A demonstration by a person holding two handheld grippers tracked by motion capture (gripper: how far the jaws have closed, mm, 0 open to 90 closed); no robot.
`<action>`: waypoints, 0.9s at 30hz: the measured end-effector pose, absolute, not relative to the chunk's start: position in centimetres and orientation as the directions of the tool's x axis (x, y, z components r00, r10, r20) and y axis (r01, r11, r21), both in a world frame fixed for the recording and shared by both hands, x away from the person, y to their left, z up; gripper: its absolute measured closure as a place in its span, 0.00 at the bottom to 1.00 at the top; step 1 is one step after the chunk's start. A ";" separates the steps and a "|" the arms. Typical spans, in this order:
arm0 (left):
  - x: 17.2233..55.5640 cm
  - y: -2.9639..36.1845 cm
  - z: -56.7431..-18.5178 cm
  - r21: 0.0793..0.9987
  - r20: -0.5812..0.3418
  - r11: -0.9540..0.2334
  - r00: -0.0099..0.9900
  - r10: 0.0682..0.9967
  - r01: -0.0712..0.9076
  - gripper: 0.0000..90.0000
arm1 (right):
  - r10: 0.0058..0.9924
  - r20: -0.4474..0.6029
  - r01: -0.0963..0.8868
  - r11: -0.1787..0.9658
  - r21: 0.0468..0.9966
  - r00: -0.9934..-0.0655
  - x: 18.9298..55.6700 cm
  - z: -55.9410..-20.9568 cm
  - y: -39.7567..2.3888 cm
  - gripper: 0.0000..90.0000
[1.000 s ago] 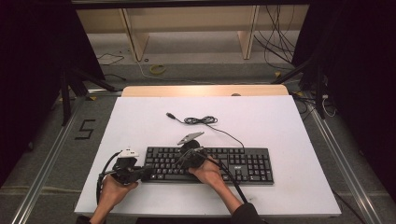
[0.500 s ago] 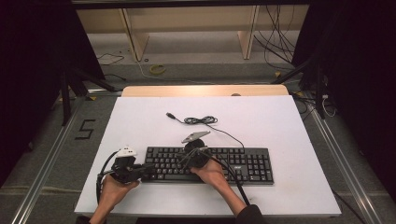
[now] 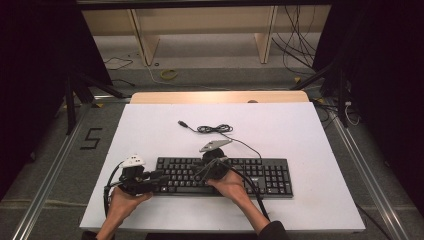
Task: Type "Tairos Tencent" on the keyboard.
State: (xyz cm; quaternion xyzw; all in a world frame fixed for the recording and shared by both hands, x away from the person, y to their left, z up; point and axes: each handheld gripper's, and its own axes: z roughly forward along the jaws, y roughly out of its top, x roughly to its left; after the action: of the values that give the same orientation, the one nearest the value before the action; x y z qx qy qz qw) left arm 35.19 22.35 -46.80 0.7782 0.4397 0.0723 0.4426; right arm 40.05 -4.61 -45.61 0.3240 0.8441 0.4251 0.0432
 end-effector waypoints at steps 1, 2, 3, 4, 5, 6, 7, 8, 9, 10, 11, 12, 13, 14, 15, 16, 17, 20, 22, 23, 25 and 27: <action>35.2 22.3 -46.8 0.754 -0.279 -0.216 0.600 0.750 0.621 0.60 | 0.584 0.207 0.515 0.428 0.743 -0.785 40.0 -45.6 -4.7 0.83; 35.2 22.4 -46.8 0.755 -0.279 -0.215 0.600 0.750 0.620 0.58 | 0.584 0.208 0.514 0.427 0.743 -0.785 40.0 -45.6 -4.7 0.82; 35.3 22.4 -46.7 0.758 -0.280 -0.212 0.600 0.750 0.618 0.56 | 0.584 0.206 0.513 0.427 0.745 -0.785 40.0 -45.6 -4.7 0.80; 35.3 22.4 -46.7 0.760 -0.281 -0.206 0.598 0.751 0.616 0.54 | 0.584 0.208 0.513 0.425 0.746 -0.785 40.0 -45.6 -4.8 0.79; 35.3 22.4 -46.6 0.762 -0.282 -0.203 0.597 0.751 0.615 0.53 | 0.582 0.211 0.514 0.422 0.747 -0.785 39.9 -45.6 -4.9 0.78; 35.3 22.4 -46.6 0.764 -0.284 -0.199 0.596 0.751 0.614 0.51 | 0.582 0.213 0.513 0.418 0.749 -0.785 39.9 -45.5 -4.9 0.77; 35.3 22.4 -46.6 0.766 -0.285 -0.195 0.595 0.751 0.613 0.50 | 0.581 0.212 0.511 0.417 0.751 -0.786 39.9 -45.5 -5.0 0.76; 35.4 22.4 -46.6 0.769 -0.284 -0.193 0.596 0.751 0.610 0.49 | 0.580 0.216 0.513 0.414 0.752 -0.785 39.9 -45.5 -5.1 0.74; 35.4 22.4 -46.6 0.770 -0.284 -0.192 0.596 0.751 0.609 0.47 | 0.580 0.220 0.515 0.412 0.751 -0.785 39.9 -45.4 -5.1 0.72; 35.4 22.3 -46.5 0.771 -0.282 -0.192 0.597 0.751 0.607 0.46 | 0.579 0.224 0.518 0.410 0.751 -0.784 39.8 -45.4 -5.2 0.70; 35.4 22.3 -46.5 0.773 -0.282 -0.189 0.595 0.753 0.605 0.45 | 0.579 0.226 0.517 0.407 0.753 -0.784 39.8 -45.3 -5.3 0.69; 35.5 22.3 -46.5 0.774 -0.280 -0.190 0.596 0.752 0.604 0.45 | 0.577 0.230 0.518 0.404 0.754 -0.784 39.7 -45.2 -5.4 0.67; 35.5 22.2 -46.5 0.775 -0.280 -0.189 0.596 0.753 0.603 0.44 | 0.577 0.228 0.515 0.402 0.757 -0.785 39.7 -45.2 -5.5 0.66; 35.6 22.2 -46.4 0.776 -0.280 -0.188 0.595 0.753 0.602 0.43 | 0.577 0.229 0.516 0.400 0.758 -0.784 39.6 -45.1 -5.6 0.64; 35.6 22.2 -46.4 0.779 -0.276 -0.187 0.596 0.754 0.598 0.43 | 0.578 0.230 0.516 0.398 0.759 -0.783 39.6 -45.1 -5.7 0.62; 35.7 22.1 -46.4 0.781 -0.272 -0.190 0.599 0.753 0.594 0.42 | 0.578 0.235 0.521 0.397 0.756 -0.781 39.5 -45.0 -5.8 0.60; 35.7 22.1 -46.3 0.785 -0.270 -0.188 0.599 0.754 0.590 0.41 | 0.578 0.235 0.520 0.395 0.757 -0.781 39.5 -45.0 -6.0 0.59; 36.0 21.9 -46.3 0.790 -0.259 -0.193 0.603 0.754 0.582 0.40 | 0.581 0.232 0.518 0.391 0.761 -0.780 39.1 -44.9 -6.2 0.55; 36.2 21.9 -46.2 0.790 -0.258 -0.196 0.604 0.754 0.581 0.40 | 0.579 0.234 0.519 0.394 0.758 -0.781 38.9 -44.9 -6.3 0.53; 36.3 21.8 -46.1 0.789 -0.255 -0.200 0.605 0.754 0.581 0.40 | 0.578 0.231 0.516 0.397 0.759 -0.783 38.8 -44.9 -6.4 0.52; 36.5 21.6 -46.1 0.787 -0.253 -0.205 0.607 0.753 0.582 0.42 | 0.574 0.232 0.515 0.397 0.760 -0.785 38.6 -44.9 -6.5 0.51; 36.7 21.3 -46.1 0.781 -0.248 -0.221 0.615 0.748 0.585 0.45 | 0.575 0.234 0.517 0.395 0.760 -0.784 38.4 -44.9 -6.6 0.51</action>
State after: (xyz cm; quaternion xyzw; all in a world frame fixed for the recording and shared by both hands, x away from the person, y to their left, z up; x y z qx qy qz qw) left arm 36.74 21.25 -46.14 0.7762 0.4293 0.0905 0.4527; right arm 38.44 -6.58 -44.93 0.3271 0.8345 0.4423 0.0329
